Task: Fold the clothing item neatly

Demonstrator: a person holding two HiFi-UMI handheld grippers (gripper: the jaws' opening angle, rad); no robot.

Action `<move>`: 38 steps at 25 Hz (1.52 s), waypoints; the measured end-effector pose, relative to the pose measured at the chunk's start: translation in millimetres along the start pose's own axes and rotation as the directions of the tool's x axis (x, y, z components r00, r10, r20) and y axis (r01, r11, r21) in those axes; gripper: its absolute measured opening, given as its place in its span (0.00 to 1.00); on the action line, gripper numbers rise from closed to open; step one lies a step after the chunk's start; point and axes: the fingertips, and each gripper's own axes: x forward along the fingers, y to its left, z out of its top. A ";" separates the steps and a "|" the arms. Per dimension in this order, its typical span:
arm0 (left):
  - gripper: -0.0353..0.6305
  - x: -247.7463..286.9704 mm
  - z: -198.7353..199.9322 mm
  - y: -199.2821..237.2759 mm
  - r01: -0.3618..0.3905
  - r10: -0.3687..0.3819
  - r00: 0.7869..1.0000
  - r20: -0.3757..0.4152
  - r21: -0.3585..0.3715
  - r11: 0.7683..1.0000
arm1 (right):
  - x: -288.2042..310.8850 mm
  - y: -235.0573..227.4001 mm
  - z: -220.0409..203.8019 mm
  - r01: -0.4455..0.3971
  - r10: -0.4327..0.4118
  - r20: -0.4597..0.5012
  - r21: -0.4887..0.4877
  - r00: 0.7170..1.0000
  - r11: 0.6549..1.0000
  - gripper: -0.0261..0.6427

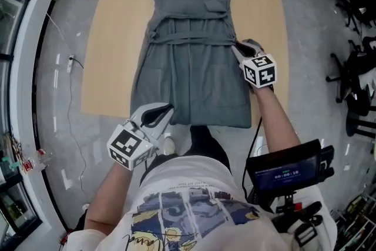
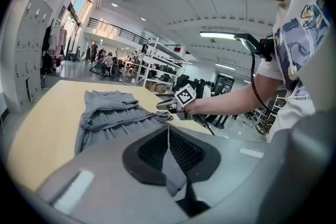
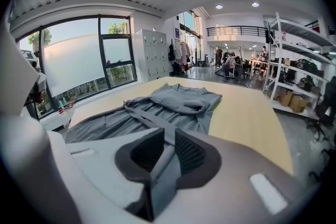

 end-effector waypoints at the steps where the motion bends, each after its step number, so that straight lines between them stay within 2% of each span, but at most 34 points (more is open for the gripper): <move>1: 0.08 -8.1 -5.7 1.0 0.000 0.000 1.000 0.001 0.003 1.000 | -7.2 12.5 -5.6 0.000 0.000 0.001 0.002 1.000 1.000 0.11; 6: 0.08 -48.2 -41.5 -6.6 0.019 -0.019 1.000 -0.007 0.014 1.000 | -51.7 75.2 -41.0 0.015 -0.015 0.007 0.040 1.000 0.999 0.12; 9: 0.09 -72.1 -67.0 -13.8 0.039 -0.039 0.999 -0.020 0.023 0.999 | -77.6 110.8 -62.5 0.026 -0.029 0.029 0.100 0.999 0.995 0.14; 14: 0.13 -102.7 -127.9 -25.9 0.073 -0.072 0.994 -0.083 0.011 0.997 | -114.5 169.0 -112.6 0.045 -0.052 0.040 0.169 0.998 0.985 0.18; 17: 0.16 -114.4 -167.2 -28.5 0.081 -0.082 0.988 -0.132 -0.016 0.997 | -133.3 199.9 -152.1 0.055 -0.057 0.005 0.193 0.998 0.980 0.19; 21: 0.21 -119.1 -211.1 -24.2 0.070 -0.076 0.979 -0.187 -0.035 0.997 | -153.0 231.5 -223.1 0.045 -0.022 -0.108 0.215 0.994 0.976 0.23; 25: 0.23 -111.1 -247.1 -9.4 0.037 -0.047 0.972 -0.229 -0.048 0.998 | -171.0 226.9 -290.1 0.073 -0.020 -0.199 0.267 0.980 0.961 0.29; 28: 0.27 -104.7 -273.4 11.7 -0.009 -0.009 0.962 -0.272 -0.066 0.998 | -175.8 211.7 -323.7 0.099 -0.029 -0.237 0.289 0.971 0.952 0.31; 32: 0.33 -100.9 -309.7 30.9 -0.057 0.018 0.938 -0.346 -0.104 0.993 | -180.4 185.9 -355.2 0.137 -0.042 -0.283 0.325 0.958 0.936 0.33; 35: 0.37 -92.5 -334.0 51.4 -0.082 0.034 0.919 -0.393 -0.107 0.991 | -173.8 159.3 -372.8 0.161 -0.057 -0.321 0.308 0.945 0.938 0.36; 38: 0.41 -89.6 -351.5 75.4 -0.133 0.071 0.900 -0.431 -0.117 0.984 | -163.5 143.6 -381.7 0.149 -0.039 -0.333 0.310 0.942 0.939 0.40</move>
